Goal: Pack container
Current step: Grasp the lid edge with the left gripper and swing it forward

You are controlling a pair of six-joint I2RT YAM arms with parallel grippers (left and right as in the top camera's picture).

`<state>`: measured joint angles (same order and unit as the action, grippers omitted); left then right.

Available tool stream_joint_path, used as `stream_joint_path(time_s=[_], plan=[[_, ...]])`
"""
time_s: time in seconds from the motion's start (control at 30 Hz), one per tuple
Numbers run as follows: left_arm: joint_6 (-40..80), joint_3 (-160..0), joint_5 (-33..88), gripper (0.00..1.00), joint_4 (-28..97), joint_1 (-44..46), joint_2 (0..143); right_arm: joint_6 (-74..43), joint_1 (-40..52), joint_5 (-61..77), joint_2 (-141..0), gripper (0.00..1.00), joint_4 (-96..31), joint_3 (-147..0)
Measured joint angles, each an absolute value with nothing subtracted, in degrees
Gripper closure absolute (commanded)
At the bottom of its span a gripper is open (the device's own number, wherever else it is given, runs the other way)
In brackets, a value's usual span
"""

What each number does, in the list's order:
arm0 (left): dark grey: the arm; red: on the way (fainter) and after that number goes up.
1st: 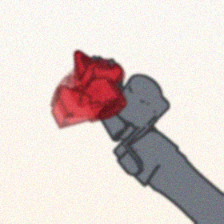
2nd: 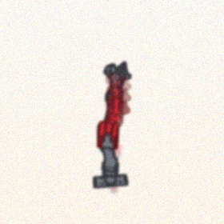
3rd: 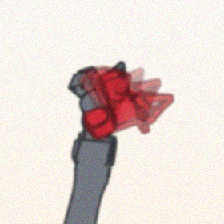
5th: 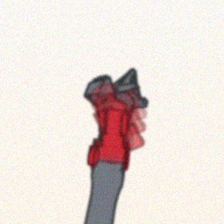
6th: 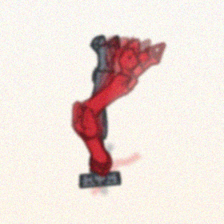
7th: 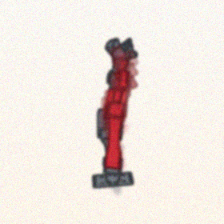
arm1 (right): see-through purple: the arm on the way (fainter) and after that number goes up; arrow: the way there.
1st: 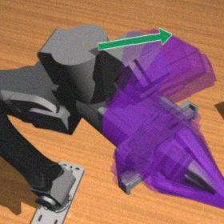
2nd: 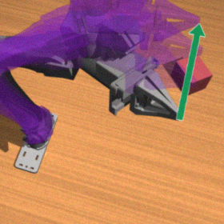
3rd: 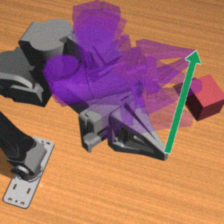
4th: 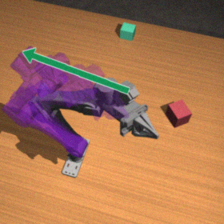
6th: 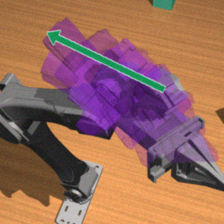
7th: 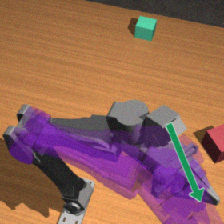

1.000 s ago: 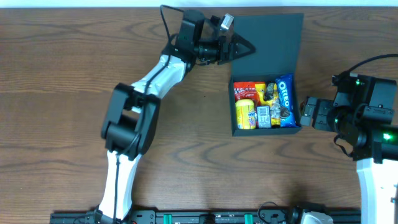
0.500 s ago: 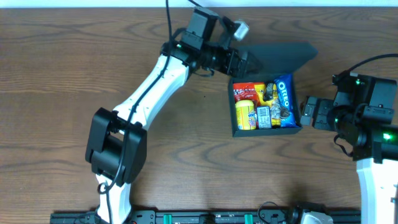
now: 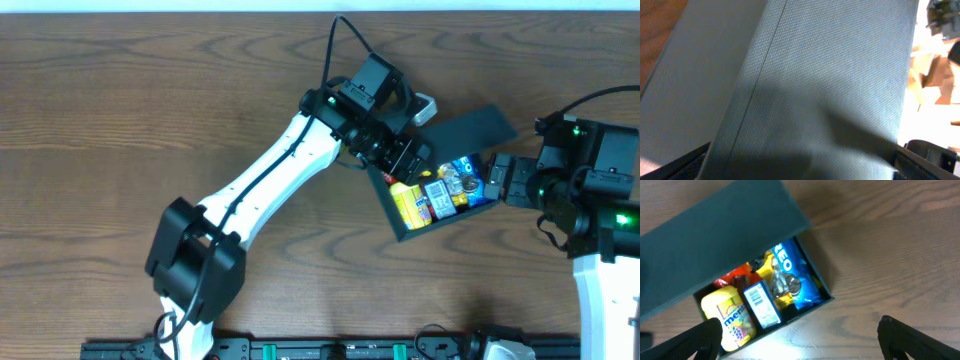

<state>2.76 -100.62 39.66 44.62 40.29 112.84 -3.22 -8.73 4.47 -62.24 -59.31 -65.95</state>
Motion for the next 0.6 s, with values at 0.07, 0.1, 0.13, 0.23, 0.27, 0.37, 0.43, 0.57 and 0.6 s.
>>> stream_joint_path(time_s=[0.07, 0.1, 0.13, 0.23, 0.27, 0.37, 0.43, 0.57, 0.6], plan=[[2.81, -100.62, 37.74, 0.05, 47.03, 40.23, 111.44, -3.22, -8.73, 4.49, -62.24, 0.01, -59.33, -65.95], [2.87, -100.62, 36.71, 0.05, 47.81, 40.18, 110.65, -3.22, -8.73, 4.49, -62.24, 0.01, -59.31, -65.95], [2.94, -100.62, 35.94, 0.05, 48.42, 40.18, 109.95, -3.22, -8.73, 4.49, -62.24, 0.01, -59.31, -65.95], [2.94, -100.62, 34.35, 0.05, 50.19, 40.14, 107.68, -3.22, -8.73, 4.51, -62.24, 0.01, -59.31, -65.95], [2.94, -100.62, 34.02, 0.05, 50.89, 40.14, 106.85, -3.22, -8.73, 4.49, -62.24, 0.01, -59.33, -65.95], [2.92, -100.62, 33.56, 0.05, 52.53, 40.29, 104.99, -3.22, -8.73, 4.49, -62.24, 0.01, -59.31, -65.95], [2.92, -100.62, 33.36, 0.05, 53.34, 40.60, 104.33, -3.22, -8.73, 4.51, -62.24, 0.01, -59.31, -65.95], [2.92, -100.62, 32.93, 0.05, 55.22, 41.82, 104.18, -3.22, -8.73, 4.49, -62.24, 0.01, -59.29, -65.95], [2.92, -100.62, 32.73, 0.05, 55.88, 42.13, 104.18, -3.22, -8.73, 4.51, -62.24, 0.01, -59.29, -65.95]])
